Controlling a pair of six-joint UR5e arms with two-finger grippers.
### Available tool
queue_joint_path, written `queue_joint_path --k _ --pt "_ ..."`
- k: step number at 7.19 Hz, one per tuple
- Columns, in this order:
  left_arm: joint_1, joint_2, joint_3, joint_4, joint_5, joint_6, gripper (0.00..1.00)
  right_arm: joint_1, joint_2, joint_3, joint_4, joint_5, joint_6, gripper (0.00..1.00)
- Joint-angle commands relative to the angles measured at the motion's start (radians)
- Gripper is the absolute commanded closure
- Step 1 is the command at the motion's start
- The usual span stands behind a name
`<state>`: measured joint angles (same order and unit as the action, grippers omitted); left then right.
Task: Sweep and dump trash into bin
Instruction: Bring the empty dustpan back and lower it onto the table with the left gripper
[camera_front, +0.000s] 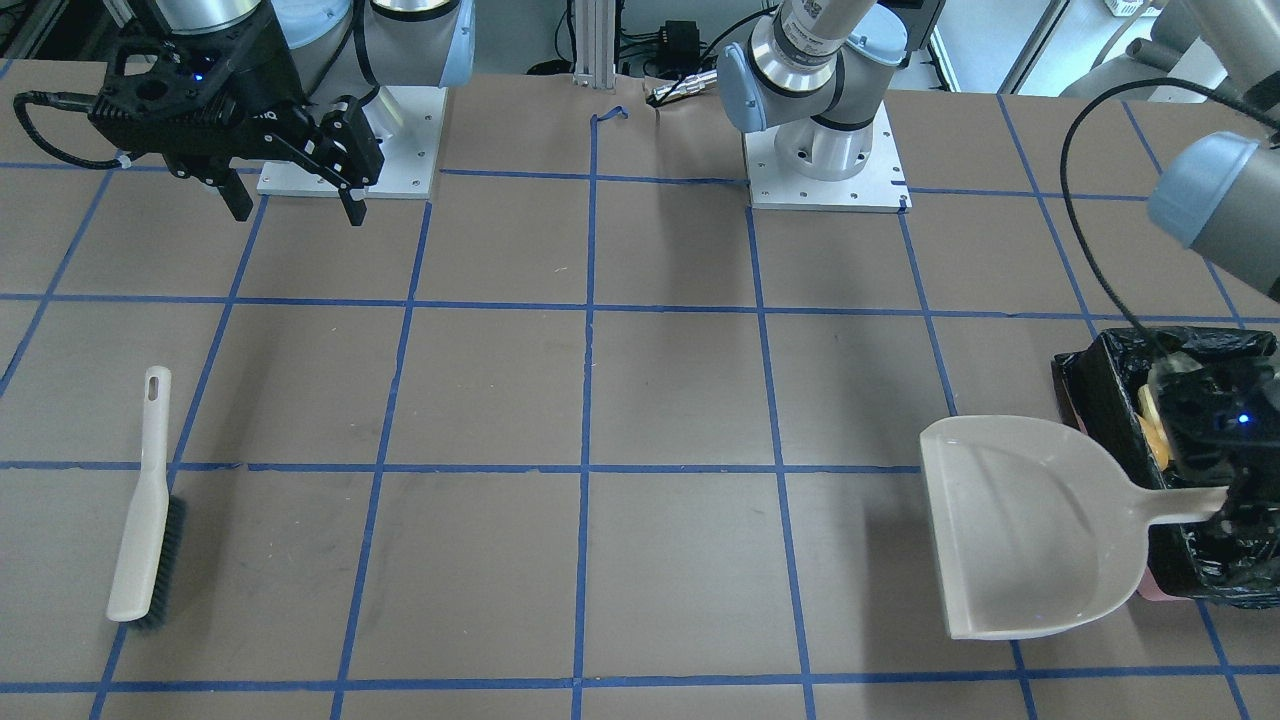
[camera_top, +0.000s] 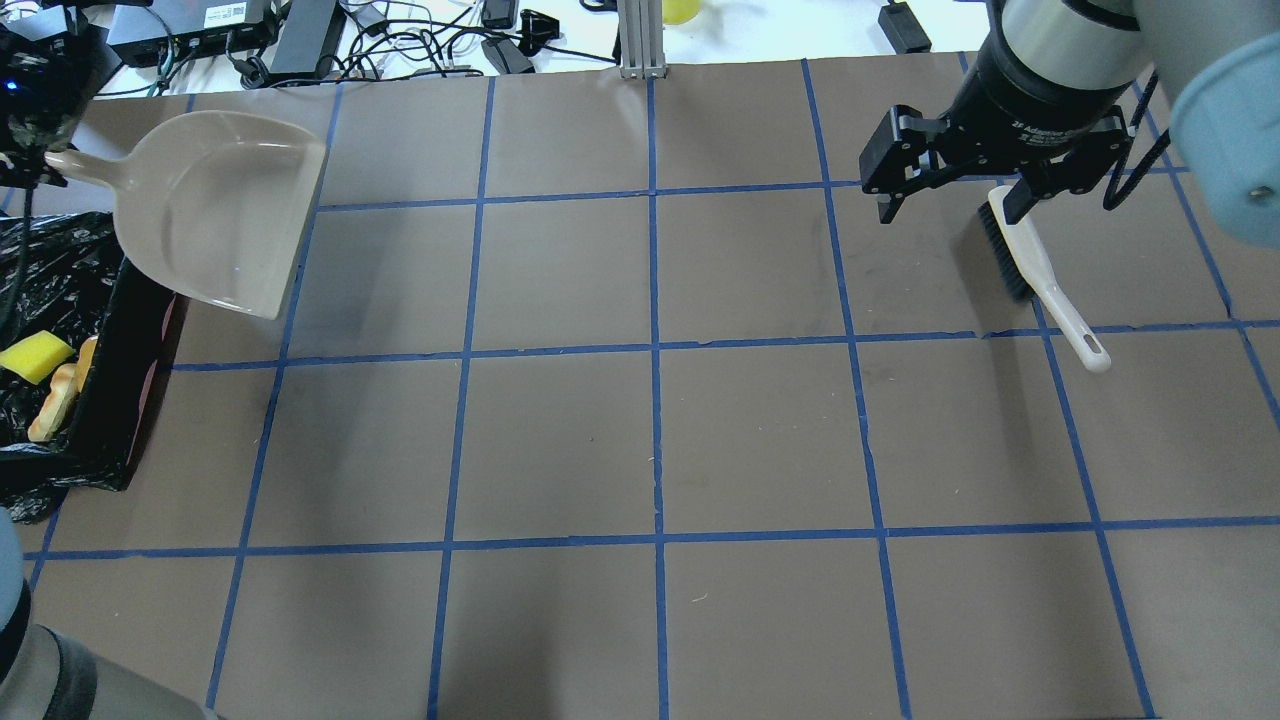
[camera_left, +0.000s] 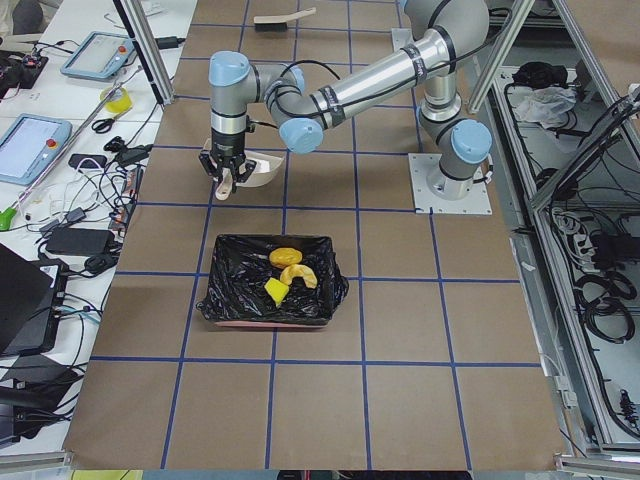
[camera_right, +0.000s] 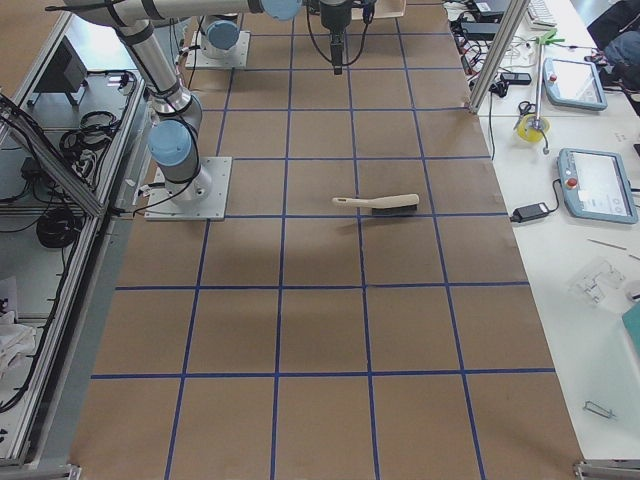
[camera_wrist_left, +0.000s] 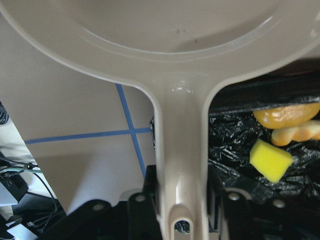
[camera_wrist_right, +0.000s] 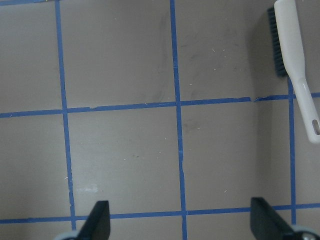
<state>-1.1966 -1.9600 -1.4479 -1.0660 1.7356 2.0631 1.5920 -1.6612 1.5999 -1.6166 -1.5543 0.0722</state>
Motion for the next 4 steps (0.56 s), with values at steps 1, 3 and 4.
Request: queue_joint_path --k 1,3,4 --pt "-0.078 -0.022 0.003 -0.047 -0.022 -0.201 1.00 -0.001 0.001 0.002 0.003 0.002 -0.003 0.00" --pt "-0.126 -0.026 0.001 -0.117 -0.114 -0.405 1.00 -0.001 0.001 0.002 0.003 0.003 -0.002 0.00" --pt "-0.130 -0.045 -0.002 -0.144 -0.114 -0.403 1.00 0.000 0.001 0.002 0.003 0.006 -0.002 0.00"
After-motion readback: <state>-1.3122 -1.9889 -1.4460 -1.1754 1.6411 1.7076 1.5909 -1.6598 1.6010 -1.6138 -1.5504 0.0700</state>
